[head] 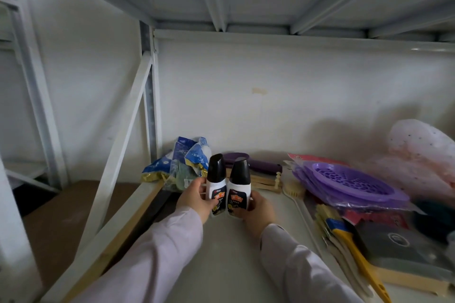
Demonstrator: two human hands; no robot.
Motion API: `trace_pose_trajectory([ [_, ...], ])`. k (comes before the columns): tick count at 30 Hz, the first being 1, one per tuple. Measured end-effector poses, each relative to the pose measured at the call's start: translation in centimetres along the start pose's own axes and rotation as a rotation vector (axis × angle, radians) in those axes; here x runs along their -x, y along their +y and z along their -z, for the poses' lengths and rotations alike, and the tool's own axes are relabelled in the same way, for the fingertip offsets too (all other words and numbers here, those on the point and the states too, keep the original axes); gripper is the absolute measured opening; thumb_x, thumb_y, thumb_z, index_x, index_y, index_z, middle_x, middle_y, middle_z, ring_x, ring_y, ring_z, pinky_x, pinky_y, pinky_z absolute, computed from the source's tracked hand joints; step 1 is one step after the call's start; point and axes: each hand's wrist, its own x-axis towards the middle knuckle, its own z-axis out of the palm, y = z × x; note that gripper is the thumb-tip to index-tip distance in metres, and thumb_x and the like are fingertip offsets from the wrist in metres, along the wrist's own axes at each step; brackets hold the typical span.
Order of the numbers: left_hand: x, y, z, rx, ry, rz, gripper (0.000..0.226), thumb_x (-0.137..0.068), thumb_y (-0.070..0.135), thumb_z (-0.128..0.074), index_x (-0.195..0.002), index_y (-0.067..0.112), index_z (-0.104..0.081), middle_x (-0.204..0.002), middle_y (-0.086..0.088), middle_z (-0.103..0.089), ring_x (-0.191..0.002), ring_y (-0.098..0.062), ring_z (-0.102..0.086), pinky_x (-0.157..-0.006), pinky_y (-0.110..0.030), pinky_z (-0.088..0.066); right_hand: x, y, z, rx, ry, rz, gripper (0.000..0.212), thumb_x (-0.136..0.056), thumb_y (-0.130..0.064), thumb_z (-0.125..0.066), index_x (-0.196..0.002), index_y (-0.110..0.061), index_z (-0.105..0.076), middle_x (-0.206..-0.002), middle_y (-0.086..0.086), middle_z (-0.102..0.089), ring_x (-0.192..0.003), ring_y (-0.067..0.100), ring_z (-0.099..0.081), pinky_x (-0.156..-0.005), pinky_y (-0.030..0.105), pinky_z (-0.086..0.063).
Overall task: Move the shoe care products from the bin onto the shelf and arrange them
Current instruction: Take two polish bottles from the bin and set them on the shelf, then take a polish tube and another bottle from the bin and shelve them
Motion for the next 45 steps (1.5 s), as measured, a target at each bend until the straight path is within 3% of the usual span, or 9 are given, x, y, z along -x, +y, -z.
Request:
trace_pose_trajectory([
  [4,0.0,-0.2,-0.3,-0.046,0.004,-0.002,0.056,-0.076,0.006,-0.071,-0.126,0.016,-0.049,-0.118,-0.006,-0.069,-0.106,-0.025,-0.065,-0.100,-0.037,-0.047,0.0,-0.2,0.0,0.045,-0.014,-0.018,0.025,-0.079,-0.015,-0.068,-0.104,-0.018,-0.062,-0.089,-0.001,-0.066,-0.090,0.020,-0.063,-0.083,0.030,-0.047],
  [10,0.8,-0.9,-0.1,-0.098,-0.035,0.043,0.057,-0.078,0.015,-0.072,-0.129,0.019,-0.046,-0.118,-0.006,-0.068,-0.109,-0.025,-0.062,-0.094,-0.032,-0.045,1.0,-0.4,0.9,0.021,-0.027,-0.027,0.035,-0.080,-0.012,-0.068,-0.114,-0.015,-0.060,-0.093,0.001,-0.066,-0.093,0.019,-0.063,-0.080,0.024,-0.043],
  [13,1.2,-1.3,0.0,-0.124,-0.012,0.060,0.059,-0.076,0.018,-0.072,-0.128,0.021,-0.045,-0.123,-0.007,-0.063,-0.111,-0.025,-0.060,-0.093,-0.033,-0.046,1.6,-0.6,1.8,-0.055,-0.076,-0.064,0.047,-0.083,-0.009,-0.066,-0.127,-0.013,-0.051,-0.110,0.010,-0.069,-0.092,0.019,-0.061,-0.079,0.022,-0.041],
  [19,3.1,-0.7,0.1,-0.193,0.128,-0.025,0.039,-0.073,0.015,-0.072,-0.106,0.020,-0.053,-0.119,-0.007,-0.056,-0.106,-0.022,-0.057,-0.083,-0.028,-0.045,2.8,-0.1,3.6,-0.017,-0.065,-0.100,0.064,-0.082,-0.017,-0.070,-0.138,-0.018,-0.038,-0.124,0.011,-0.061,-0.094,0.016,-0.055,-0.084,0.027,-0.043],
  [26,8.1,2.4,-0.5,-0.075,0.009,-0.174,0.027,-0.075,0.006,-0.065,-0.077,0.028,-0.050,-0.089,0.004,-0.059,-0.087,-0.016,-0.061,-0.079,-0.025,-0.045,7.3,-1.3,6.3,0.027,-0.033,0.022,0.045,-0.083,-0.025,-0.068,-0.125,-0.022,-0.051,-0.115,0.004,-0.065,-0.091,0.016,-0.060,-0.077,0.025,-0.048],
  [30,12.9,3.1,-1.0,-0.055,-0.125,-0.272,0.024,-0.079,0.007,-0.063,-0.074,0.029,-0.055,-0.075,0.013,-0.060,-0.065,0.000,-0.057,-0.053,-0.004,-0.041,11.6,-1.2,7.9,-0.005,-0.056,0.099,0.027,-0.084,-0.024,-0.066,-0.110,-0.024,-0.060,-0.097,0.000,-0.070,-0.084,0.016,-0.064,-0.070,0.020,-0.050],
  [32,15.3,2.8,-1.5,-0.057,-0.209,-0.328,0.022,-0.080,0.009,-0.064,-0.075,0.029,-0.057,-0.073,0.012,-0.062,-0.062,-0.001,-0.057,-0.055,0.000,-0.041,14.0,-0.7,8.6,-0.015,-0.089,0.136,0.022,-0.085,-0.021,-0.064,-0.107,-0.026,-0.061,-0.093,-0.002,-0.071,-0.081,0.013,-0.064,-0.077,0.023,-0.052],
  [39,20.6,-0.8,-3.8,-0.057,-0.360,-0.347,0.014,-0.079,0.009,-0.067,-0.081,0.021,-0.061,-0.078,0.005,-0.066,-0.075,-0.010,-0.063,-0.063,-0.009,-0.048,19.6,3.8,9.2,-0.020,-0.146,0.199,0.029,-0.086,-0.011,-0.064,-0.084,-0.040,-0.059,-0.088,-0.003,-0.072,-0.083,0.011,-0.069,-0.077,0.018,-0.057],
  [45,23.0,-5.9,-5.7,-0.101,-0.454,-0.242,0.015,-0.077,0.012,-0.071,-0.076,0.024,-0.063,-0.082,-0.002,-0.072,-0.076,-0.015,-0.066,-0.072,-0.025,-0.053,22.9,9.7,8.3,-0.012,-0.180,0.180,0.034,-0.080,-0.006,-0.069,-0.071,-0.038,-0.064,-0.070,-0.015,-0.069,-0.068,0.002,-0.063,-0.069,0.008,-0.049],
])
